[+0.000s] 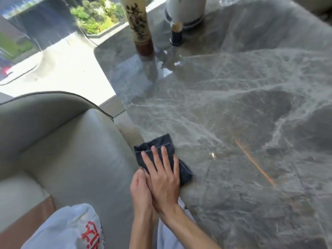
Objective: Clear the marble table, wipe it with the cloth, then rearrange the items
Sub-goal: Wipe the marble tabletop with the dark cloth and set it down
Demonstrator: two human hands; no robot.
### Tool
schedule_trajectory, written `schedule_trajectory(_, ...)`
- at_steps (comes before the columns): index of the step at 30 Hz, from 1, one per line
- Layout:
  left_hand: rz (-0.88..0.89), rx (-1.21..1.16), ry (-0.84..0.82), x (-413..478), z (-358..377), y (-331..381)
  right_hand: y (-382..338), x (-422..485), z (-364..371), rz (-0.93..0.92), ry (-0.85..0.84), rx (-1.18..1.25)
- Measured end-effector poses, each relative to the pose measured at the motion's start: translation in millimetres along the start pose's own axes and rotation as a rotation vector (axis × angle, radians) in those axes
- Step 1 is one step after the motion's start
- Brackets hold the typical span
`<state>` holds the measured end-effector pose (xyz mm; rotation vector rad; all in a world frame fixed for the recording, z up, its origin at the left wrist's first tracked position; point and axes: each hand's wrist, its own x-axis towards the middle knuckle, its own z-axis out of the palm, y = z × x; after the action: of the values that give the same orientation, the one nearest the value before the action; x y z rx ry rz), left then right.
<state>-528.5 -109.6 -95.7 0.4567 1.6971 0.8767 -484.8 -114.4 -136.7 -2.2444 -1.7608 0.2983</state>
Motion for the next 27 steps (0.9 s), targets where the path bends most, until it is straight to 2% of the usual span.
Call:
schedule_trajectory(4,-0.015,-0.059,-0.064,16,-24,41,-40,26,-2,0.01,-0.081,0.236)
schedule_trajectory(6,0.047,-0.034,-0.065,20,-32,70,-61,43,-12,0.04,-0.115,0.529)
schedule_trajectory(8,0.103,0.038,-0.083,21,-37,98,-83,58,-32,0.212,-0.212,1.001)
schedule_trajectory(9,0.127,0.098,-0.097,18,-36,113,-92,66,-43,0.359,-0.27,1.212)
schedule_trajectory(10,0.151,0.167,-0.111,15,-35,126,-100,75,-58,0.499,-0.308,1.391)
schedule_trajectory(11,0.182,0.264,-0.122,10,-33,138,-101,79,-74,0.561,-0.332,1.555)
schedule_trajectory(13,0.31,0.464,-0.152,-11,-26,165,-100,87,-109,0.68,-0.349,1.88)
schedule_trajectory(14,0.397,0.54,-0.162,-23,-20,177,-100,94,-133,0.795,-0.345,2.022)
schedule_trajectory(16,0.548,0.666,-0.189,-53,-3,202,-85,99,-175,0.868,-0.234,2.206)
schedule_trajectory(18,0.667,0.761,-0.244,-88,24,228,-63,101,-218,0.78,-0.091,2.278)
schedule_trajectory(21,0.776,0.858,-0.432,-136,71,269,-15,92,-278,0.645,-0.014,2.286)
schedule_trajectory(24,0.882,0.93,-0.672,-176,113,308,56,74,-318,0.513,0.119,1.819)
schedule_trajectory(27,0.989,1.101,-0.866,-204,148,338,126,54,-355,0.514,0.334,1.257)
